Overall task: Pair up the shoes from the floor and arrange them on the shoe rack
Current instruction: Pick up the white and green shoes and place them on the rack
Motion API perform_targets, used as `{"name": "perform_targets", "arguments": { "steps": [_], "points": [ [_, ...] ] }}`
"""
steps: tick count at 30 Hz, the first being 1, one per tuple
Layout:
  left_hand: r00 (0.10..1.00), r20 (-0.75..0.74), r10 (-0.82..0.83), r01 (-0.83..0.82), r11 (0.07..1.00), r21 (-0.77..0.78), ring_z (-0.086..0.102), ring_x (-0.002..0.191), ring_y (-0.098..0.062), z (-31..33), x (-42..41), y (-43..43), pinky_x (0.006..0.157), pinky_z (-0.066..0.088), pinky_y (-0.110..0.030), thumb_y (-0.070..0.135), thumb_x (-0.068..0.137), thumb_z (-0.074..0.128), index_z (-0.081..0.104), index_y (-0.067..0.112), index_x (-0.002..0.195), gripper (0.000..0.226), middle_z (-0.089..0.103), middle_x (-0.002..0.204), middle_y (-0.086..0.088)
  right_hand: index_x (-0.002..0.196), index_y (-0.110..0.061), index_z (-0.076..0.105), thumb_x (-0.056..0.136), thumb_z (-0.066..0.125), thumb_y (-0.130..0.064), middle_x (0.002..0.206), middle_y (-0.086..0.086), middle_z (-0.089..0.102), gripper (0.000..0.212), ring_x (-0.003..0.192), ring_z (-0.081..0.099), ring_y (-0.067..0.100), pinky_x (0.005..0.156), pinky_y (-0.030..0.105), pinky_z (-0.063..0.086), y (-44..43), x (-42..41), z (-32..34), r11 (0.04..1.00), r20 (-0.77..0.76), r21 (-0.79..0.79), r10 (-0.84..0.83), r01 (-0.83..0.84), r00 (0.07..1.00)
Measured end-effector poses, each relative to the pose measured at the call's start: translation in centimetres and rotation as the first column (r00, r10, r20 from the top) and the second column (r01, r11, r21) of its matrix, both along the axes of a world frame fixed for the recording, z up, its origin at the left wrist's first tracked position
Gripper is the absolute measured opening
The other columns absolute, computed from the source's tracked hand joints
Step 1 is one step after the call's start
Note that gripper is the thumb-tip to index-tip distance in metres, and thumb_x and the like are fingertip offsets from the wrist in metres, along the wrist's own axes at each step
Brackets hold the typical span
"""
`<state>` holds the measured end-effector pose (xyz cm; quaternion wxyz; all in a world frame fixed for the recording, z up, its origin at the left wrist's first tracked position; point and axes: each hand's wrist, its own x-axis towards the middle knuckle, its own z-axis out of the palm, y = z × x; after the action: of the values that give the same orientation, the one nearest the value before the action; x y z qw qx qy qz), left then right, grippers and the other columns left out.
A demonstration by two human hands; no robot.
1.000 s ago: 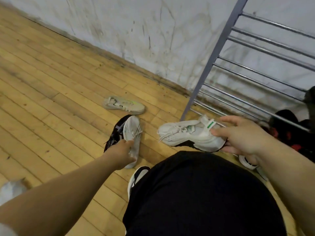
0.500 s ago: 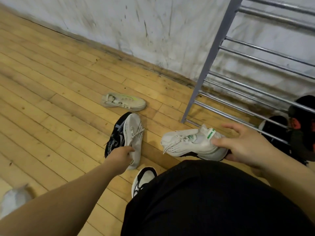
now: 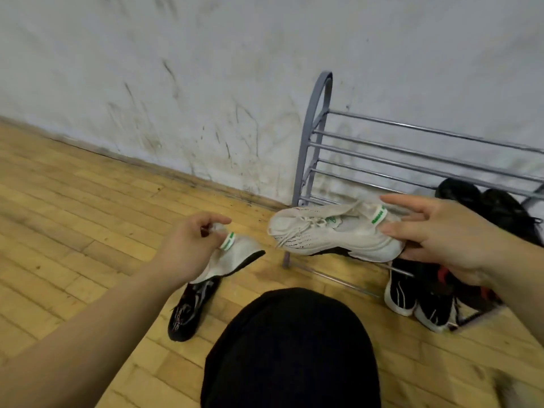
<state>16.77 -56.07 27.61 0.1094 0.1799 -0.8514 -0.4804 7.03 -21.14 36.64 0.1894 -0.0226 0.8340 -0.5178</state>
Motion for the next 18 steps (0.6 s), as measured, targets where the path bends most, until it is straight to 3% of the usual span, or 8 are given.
{"name": "perform_targets", "arguments": {
  "steps": [2,5,8,12,15,18],
  "points": [
    [0.995,-0.09,-0.034,0.035,0.999,0.004,0.07,0.081,-0.015,3.7,0.3,2.0,0.066,0.051,-0.026,0.023,0.098,0.067,0.074,0.036,0.108,0.018,0.074,0.093,-0.001,0.13,-0.038,0.069,0.087,0.079,-0.011,0.117,0.011,0.076,0.051,0.104,0.073,0.024,0.085,0.043,0.061,2.2,1.1,1.9,0.997,-0.025,-0.069,-0.046,0.044,0.999],
    [0.973,-0.208,-0.103,0.099,0.995,-0.028,0.069,0.086,-0.018,8.7,-0.3,5.2,0.073,0.055,-0.029,0.021,0.097,0.069,0.075,0.035,0.108,0.02,0.074,0.096,-0.002,0.133,-0.035,0.067,0.09,0.075,-0.01,0.115,0.01,0.078,0.05,0.106,0.074,0.028,0.082,0.039,0.059,6.0,2.7,3.4,0.976,-0.05,-0.176,-0.14,0.13,0.989],
    [0.937,-0.29,-0.197,0.177,0.98,-0.091,0.068,0.086,-0.017,12.7,-1.8,9.0,0.073,0.055,-0.027,0.017,0.095,0.069,0.076,0.039,0.102,0.024,0.075,0.096,-0.001,0.134,-0.033,0.065,0.094,0.07,-0.008,0.109,0.004,0.08,0.048,0.094,0.079,0.023,0.078,0.036,0.056,9.4,4.1,3.7,0.929,-0.036,-0.299,-0.238,0.217,0.971],
    [0.886,-0.343,-0.311,0.289,0.951,-0.114,0.069,0.09,-0.025,16.0,-4.3,15.3,0.082,0.058,-0.036,0.015,0.096,0.07,0.073,0.042,0.095,0.027,0.075,0.098,-0.007,0.139,-0.032,0.063,0.096,0.07,-0.008,0.118,0.002,0.078,0.049,0.087,0.079,0.017,0.068,0.032,0.062,13.0,4.6,4.1,0.829,-0.005,-0.431,-0.398,0.357,0.917],
    [0.845,-0.374,-0.382,0.374,0.922,-0.096,0.069,0.084,-0.006,17.1,-5.8,19.5,0.073,0.057,-0.022,0.016,0.097,0.069,0.074,0.04,0.101,0.025,0.075,0.095,0.006,0.143,-0.03,0.06,0.098,0.068,-0.008,0.121,0.003,0.076,0.051,0.083,0.079,0.014,0.069,0.03,0.059,15.5,4.6,4.7,0.753,-0.004,-0.508,-0.488,0.418,0.873],
    [0.807,-0.399,-0.436,0.456,0.888,-0.048,0.065,0.075,0.007,16.9,-7.1,22.5,0.067,0.048,-0.008,0.012,0.097,0.068,0.075,0.034,0.106,0.025,0.072,0.084,0.017,0.142,-0.028,0.058,0.099,0.066,-0.006,0.109,0.002,0.075,0.049,0.07,0.077,0.012,0.06,0.028,0.06,17.6,4.0,5.2,0.695,-0.012,-0.546,-0.565,0.468,0.825]
  ]
}}
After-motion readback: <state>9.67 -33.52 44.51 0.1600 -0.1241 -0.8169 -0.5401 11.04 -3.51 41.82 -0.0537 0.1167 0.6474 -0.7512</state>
